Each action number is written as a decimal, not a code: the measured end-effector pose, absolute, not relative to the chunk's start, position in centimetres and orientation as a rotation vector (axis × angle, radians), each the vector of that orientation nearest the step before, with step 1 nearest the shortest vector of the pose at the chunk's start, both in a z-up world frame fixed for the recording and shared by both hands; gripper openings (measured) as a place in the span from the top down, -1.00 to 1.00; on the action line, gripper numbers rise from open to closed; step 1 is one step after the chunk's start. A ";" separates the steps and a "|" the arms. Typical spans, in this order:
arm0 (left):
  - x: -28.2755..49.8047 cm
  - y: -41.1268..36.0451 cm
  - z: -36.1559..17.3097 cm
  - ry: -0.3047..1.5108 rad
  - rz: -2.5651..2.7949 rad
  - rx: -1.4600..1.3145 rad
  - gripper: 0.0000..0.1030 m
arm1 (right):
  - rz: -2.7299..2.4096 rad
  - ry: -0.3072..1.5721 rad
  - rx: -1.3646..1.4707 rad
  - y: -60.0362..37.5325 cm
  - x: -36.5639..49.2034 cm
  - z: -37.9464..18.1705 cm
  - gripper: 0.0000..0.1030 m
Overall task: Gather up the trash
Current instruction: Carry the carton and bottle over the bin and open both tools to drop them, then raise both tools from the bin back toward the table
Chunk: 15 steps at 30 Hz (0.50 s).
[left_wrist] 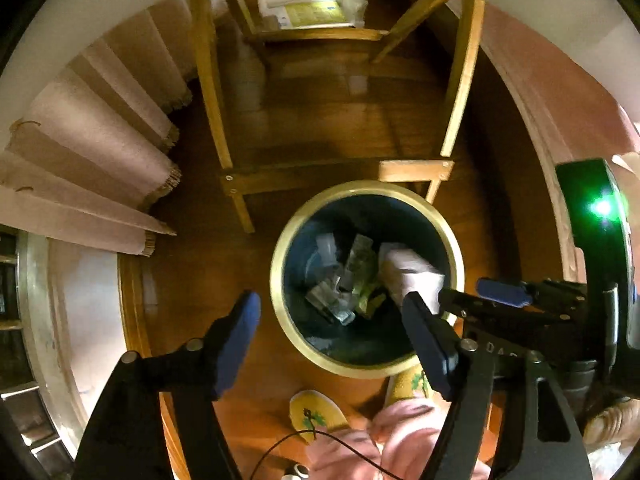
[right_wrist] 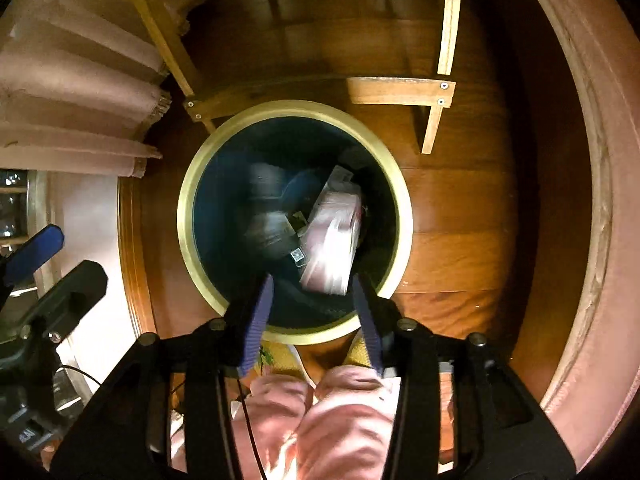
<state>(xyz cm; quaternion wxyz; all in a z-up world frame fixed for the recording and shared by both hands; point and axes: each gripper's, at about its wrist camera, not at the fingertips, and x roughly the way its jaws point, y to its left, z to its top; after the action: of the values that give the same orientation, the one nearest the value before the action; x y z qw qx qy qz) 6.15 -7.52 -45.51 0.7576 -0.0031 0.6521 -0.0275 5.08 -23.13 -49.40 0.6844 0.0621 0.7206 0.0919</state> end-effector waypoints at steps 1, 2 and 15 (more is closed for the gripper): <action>6.2 -7.5 -45.4 1.420 -0.052 -0.007 -0.47 | 0.205 1.612 0.143 -23.2 5.1 -49.4 0.20; 6.2 -7.3 -45.3 1.419 -0.042 -0.010 -0.48 | 0.204 1.606 0.151 -23.2 5.0 -49.3 0.19; 4.4 -5.3 -34.9 1.336 -0.003 -0.077 -0.49 | 0.199 1.466 0.243 -24.0 3.2 -37.9 0.19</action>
<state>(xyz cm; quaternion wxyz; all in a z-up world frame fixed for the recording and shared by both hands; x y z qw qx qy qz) 4.40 -5.35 -34.86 0.7845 -0.0355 0.6191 -0.0015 3.15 -23.97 -37.85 0.7321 0.1106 0.6661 0.0905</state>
